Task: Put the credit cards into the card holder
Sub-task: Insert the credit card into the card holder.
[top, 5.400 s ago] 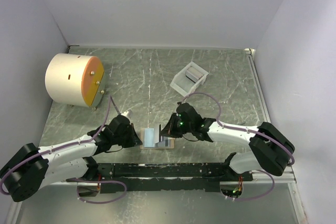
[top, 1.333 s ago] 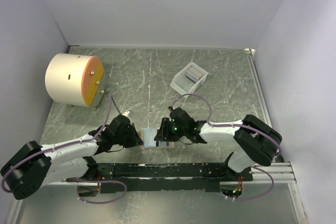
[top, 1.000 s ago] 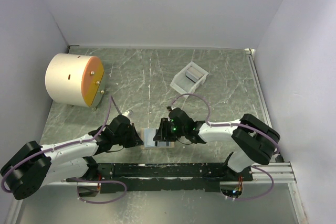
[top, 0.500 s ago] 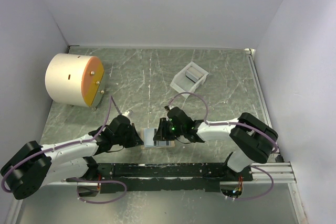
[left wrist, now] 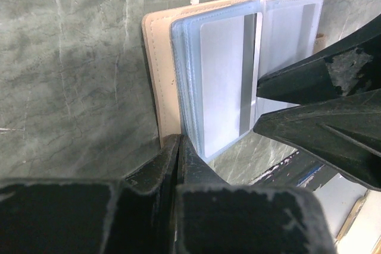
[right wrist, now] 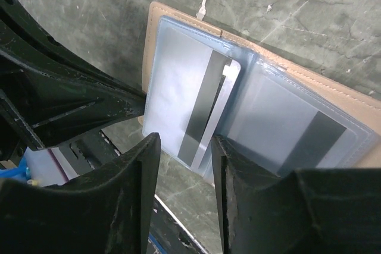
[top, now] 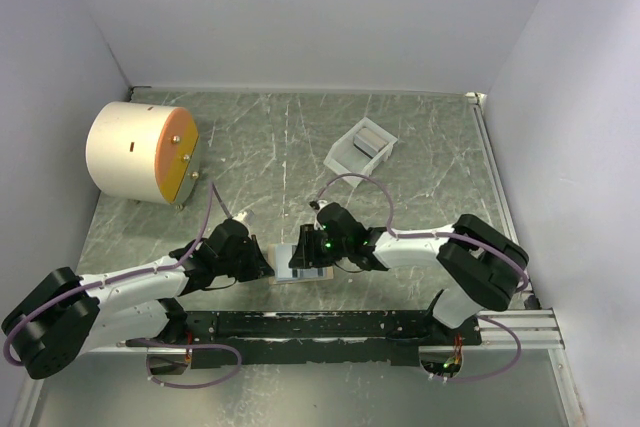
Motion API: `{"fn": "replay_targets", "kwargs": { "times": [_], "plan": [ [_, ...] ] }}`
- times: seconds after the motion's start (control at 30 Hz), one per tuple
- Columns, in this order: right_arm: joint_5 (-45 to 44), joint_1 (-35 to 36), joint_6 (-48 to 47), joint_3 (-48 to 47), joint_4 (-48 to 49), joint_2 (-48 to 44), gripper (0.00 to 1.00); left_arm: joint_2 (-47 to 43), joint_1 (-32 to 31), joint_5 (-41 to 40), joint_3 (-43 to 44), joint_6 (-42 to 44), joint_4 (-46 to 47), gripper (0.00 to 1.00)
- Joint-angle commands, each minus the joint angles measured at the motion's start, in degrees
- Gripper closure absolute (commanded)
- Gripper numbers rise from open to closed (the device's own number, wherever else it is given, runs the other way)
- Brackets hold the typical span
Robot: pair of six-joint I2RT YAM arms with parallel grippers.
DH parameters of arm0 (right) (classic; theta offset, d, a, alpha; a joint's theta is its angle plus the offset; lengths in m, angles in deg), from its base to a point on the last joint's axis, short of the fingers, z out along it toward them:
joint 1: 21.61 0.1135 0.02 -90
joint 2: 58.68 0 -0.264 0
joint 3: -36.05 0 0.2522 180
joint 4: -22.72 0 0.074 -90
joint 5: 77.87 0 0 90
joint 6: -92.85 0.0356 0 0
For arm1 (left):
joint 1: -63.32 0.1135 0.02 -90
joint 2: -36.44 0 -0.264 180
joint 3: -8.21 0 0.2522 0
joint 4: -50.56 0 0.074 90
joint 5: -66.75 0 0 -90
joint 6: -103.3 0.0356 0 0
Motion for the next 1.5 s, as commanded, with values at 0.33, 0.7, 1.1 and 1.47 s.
{"fn": "replay_targets", "kwargs": {
  "times": [0.33, 0.7, 1.1, 1.47],
  "plan": [
    [-2.7, 0.4, -1.4, -2.4, -1.4, -0.2, 0.62, 0.0, -0.3, -0.6, -0.4, -0.1, -2.0, 0.90],
    [-0.1, 0.4, -1.8, -2.6, 1.9, 1.2, 0.70, 0.7, -0.3, -1.0, 0.9, 0.4, -3.3, 0.90],
    [-7.4, 0.5, -0.9, -3.2, -6.2, -2.7, 0.59, -2.2, -0.3, -2.5, 0.6, -1.0, -5.6, 0.88],
    [-3.9, 0.6, 0.5, -4.5, -1.2, 1.9, 0.67, -0.9, -0.3, -2.7, 0.3, -1.2, -4.8, 0.88]
  ]
}}
